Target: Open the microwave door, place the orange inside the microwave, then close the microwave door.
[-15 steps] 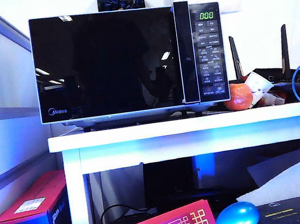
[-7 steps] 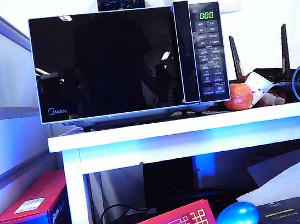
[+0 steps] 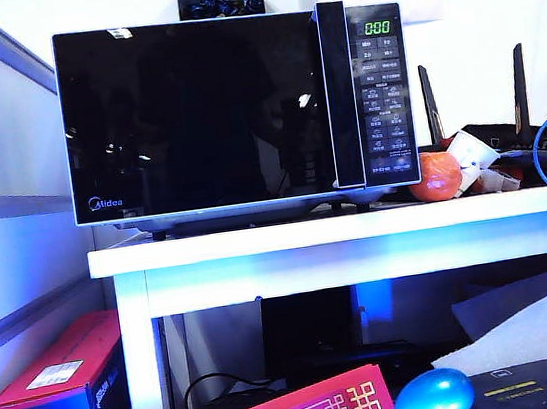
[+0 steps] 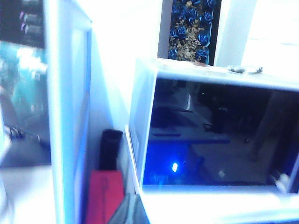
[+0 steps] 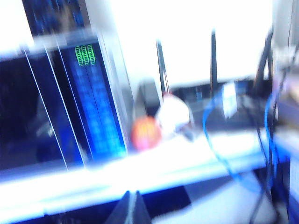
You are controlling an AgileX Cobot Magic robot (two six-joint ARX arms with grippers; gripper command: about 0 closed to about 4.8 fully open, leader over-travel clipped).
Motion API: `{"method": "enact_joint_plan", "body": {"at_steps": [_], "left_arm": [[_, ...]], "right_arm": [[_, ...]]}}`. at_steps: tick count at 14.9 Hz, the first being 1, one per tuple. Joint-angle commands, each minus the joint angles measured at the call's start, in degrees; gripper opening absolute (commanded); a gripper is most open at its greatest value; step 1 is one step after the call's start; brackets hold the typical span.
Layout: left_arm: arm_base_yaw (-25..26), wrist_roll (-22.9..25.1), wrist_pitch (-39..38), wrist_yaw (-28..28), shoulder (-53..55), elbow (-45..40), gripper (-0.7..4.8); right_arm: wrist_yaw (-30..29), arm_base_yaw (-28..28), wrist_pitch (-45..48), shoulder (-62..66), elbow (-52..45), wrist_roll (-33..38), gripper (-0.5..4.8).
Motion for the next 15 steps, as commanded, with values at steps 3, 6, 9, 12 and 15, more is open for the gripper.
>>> {"method": "enact_joint_plan", "body": {"at_steps": [3, 6, 9, 12, 15], "left_arm": [[0.0, 8.5, -3.3, 5.0, 27.5, 32.5, -0.05], [-0.1, 8.5, -20.3, 17.3, 44.7, 59.9, -0.05], [-0.1, 10.1, -32.8, 24.5, 52.5, 73.4, -0.05], [-0.1, 10.1, -38.8, 34.8, 55.1, 77.1, -0.05], [-0.2, 10.1, -40.0, 40.7, 55.2, 77.1, -0.05]], "right_arm": [[2.6, 0.0, 6.9, 15.1, 13.9, -8.0, -0.01], [4.9, 0.0, 15.7, 29.7, 22.1, -8.2, -0.01], [5.8, 0.1, 13.2, 39.9, 29.5, -8.2, -0.01], [5.3, 0.1, 11.5, 49.9, 36.7, -12.0, -0.01], [2.0, 0.1, 11.1, 58.6, 42.2, -18.0, 0.0]]}}
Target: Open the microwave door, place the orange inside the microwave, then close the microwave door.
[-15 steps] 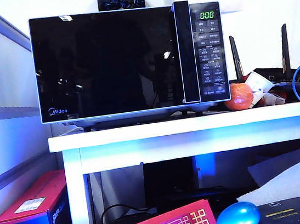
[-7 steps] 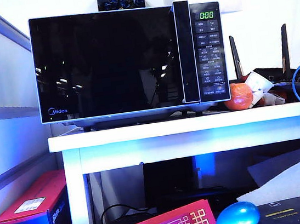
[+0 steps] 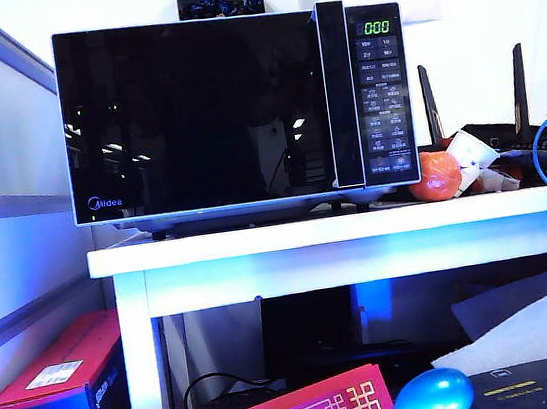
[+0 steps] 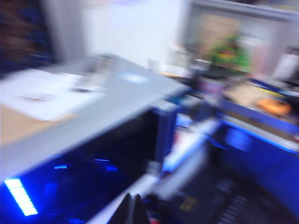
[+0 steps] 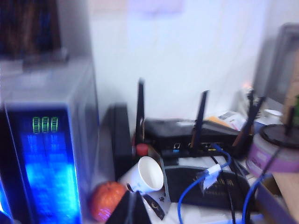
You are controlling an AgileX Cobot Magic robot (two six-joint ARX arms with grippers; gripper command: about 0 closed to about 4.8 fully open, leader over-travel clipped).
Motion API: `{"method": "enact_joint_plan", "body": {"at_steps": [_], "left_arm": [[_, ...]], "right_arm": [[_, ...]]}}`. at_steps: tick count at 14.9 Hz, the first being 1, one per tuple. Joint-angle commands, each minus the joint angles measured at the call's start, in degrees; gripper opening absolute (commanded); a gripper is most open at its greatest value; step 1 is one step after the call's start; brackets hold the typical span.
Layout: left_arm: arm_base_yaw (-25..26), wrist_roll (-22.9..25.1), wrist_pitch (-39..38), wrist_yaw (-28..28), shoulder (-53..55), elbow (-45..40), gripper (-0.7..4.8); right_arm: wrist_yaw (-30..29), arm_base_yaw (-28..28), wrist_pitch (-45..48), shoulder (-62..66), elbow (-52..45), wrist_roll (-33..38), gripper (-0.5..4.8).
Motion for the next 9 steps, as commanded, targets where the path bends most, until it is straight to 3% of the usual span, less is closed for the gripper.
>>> {"method": "enact_joint_plan", "body": {"at_steps": [1, 5, 9], "left_arm": [[-0.2, 0.2, 0.9, 2.4, -0.2, 0.2, -0.05], [-0.1, 0.2, 2.3, 0.0, -0.2, 0.2, -0.05], [-0.1, 0.2, 5.8, 0.0, -0.2, 0.2, -0.05]], "right_arm": [[-2.5, 0.0, 0.8, 6.7, 4.6, -3.6, -0.01], [-2.6, -0.8, 3.8, 15.7, 6.8, -3.7, 0.0], [-2.9, -2.8, 8.6, 25.1, 6.8, -9.2, 0.0]]}}
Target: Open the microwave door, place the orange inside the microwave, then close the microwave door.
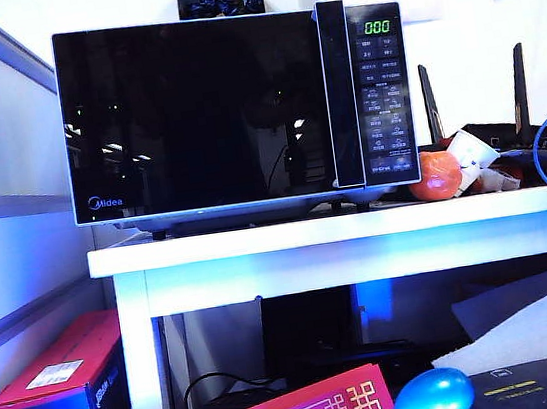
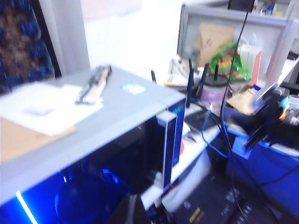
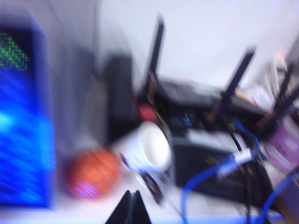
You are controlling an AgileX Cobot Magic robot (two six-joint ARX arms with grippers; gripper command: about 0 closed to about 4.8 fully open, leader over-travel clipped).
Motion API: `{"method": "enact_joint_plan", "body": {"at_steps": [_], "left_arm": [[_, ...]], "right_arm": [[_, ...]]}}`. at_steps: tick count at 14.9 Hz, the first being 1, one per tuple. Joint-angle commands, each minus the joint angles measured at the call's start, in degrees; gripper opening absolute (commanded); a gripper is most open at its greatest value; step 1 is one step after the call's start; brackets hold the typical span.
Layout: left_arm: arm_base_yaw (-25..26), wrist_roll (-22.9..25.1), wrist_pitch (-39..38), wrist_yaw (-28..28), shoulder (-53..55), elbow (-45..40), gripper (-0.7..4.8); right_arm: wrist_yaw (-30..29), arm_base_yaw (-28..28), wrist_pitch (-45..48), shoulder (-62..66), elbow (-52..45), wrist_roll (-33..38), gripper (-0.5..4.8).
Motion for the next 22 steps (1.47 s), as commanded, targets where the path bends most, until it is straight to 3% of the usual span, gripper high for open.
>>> {"method": "enact_joint_plan", "body": {"at_steps": [1, 4, 5, 6, 7, 14, 18, 22], "left_arm": [[-0.1, 0.2, 3.1, -0.1, -0.2, 0.2, -0.05], [-0.1, 0.2, 3.0, -0.2, -0.1, 0.2, -0.05], [-0.1, 0.2, 3.0, -0.8, -0.1, 0.2, -0.05], [-0.1, 0.3, 3.0, -2.2, -0.1, 0.2, -0.05], [-0.1, 0.4, 3.0, -2.6, -0.1, 0.2, -0.05], [-0.1, 1.3, 3.0, -2.6, -0.1, 0.2, -0.05], [-0.1, 1.3, 3.0, -2.6, -0.1, 0.2, -0.05], [-0.1, 1.3, 3.0, -2.6, -0.1, 0.2, -0.05]], "right_arm": [[-0.1, -0.5, 4.0, 4.5, 0.3, -4.2, 0.0], [-4.8, -0.6, 10.4, 10.6, 0.5, -11.3, 0.08], [-6.2, -0.6, 13.3, 12.5, 0.5, -14.9, 0.95], [-6.1, -0.6, 15.5, 14.1, 0.5, -16.4, 3.07], [-6.1, -0.6, 17.4, 15.9, 0.5, -16.5, 4.79], [-7.2, -2.4, 24.9, 24.8, 1.0, -19.4, 4.79], [-15.5, -4.1, 24.9, 30.2, 6.8, -19.4, 4.79], [-19.2, -4.8, 23.4, 34.1, 12.3, -19.4, 4.79]]}}
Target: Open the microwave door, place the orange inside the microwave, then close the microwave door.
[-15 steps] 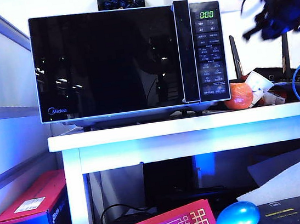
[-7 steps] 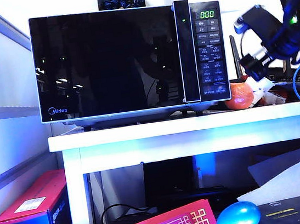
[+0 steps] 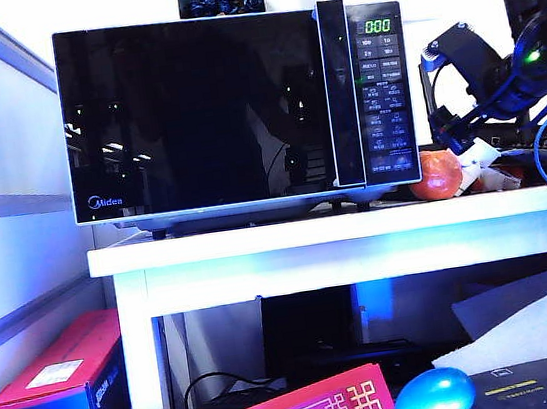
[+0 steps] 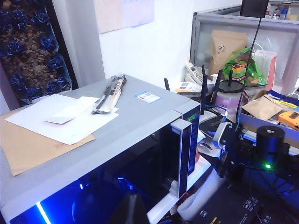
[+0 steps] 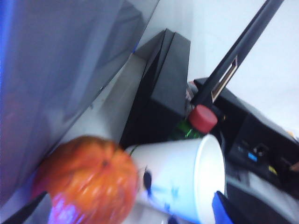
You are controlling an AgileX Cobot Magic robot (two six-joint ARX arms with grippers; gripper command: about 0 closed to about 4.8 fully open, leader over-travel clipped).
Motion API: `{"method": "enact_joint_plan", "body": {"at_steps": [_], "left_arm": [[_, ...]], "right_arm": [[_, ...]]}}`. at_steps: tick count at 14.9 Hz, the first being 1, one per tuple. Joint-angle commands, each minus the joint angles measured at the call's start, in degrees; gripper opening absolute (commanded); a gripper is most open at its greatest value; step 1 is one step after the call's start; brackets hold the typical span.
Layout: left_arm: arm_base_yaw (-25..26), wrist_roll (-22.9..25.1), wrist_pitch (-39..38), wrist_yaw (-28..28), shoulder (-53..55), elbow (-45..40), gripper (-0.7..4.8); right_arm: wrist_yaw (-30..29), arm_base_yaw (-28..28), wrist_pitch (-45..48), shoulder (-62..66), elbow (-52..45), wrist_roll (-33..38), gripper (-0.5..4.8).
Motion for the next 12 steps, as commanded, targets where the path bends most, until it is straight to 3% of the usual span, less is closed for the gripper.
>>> {"method": "enact_joint_plan", "body": {"at_steps": [1, 5, 8, 12], "left_arm": [[-0.1, 0.2, 0.7, 0.0, -0.1, 0.2, -0.05], [-0.1, 0.2, 0.7, 0.0, -0.1, 0.1, -0.05], [-0.1, 0.2, 0.8, 0.0, 0.1, 0.1, -0.05], [-0.1, 0.2, 0.7, 0.0, 0.1, 0.1, -0.05]], "right_arm": [[-2.9, -0.3, -0.8, 2.8, 4.2, 0.0, 4.79], [-4.8, -0.3, -2.3, 5.7, 7.8, 0.1, 4.79], [-1.4, -0.3, -3.8, 4.4, 7.6, 0.5, 4.79], [0.0, -0.3, -16.8, -5.7, 7.6, 0.7, 4.79]]}}
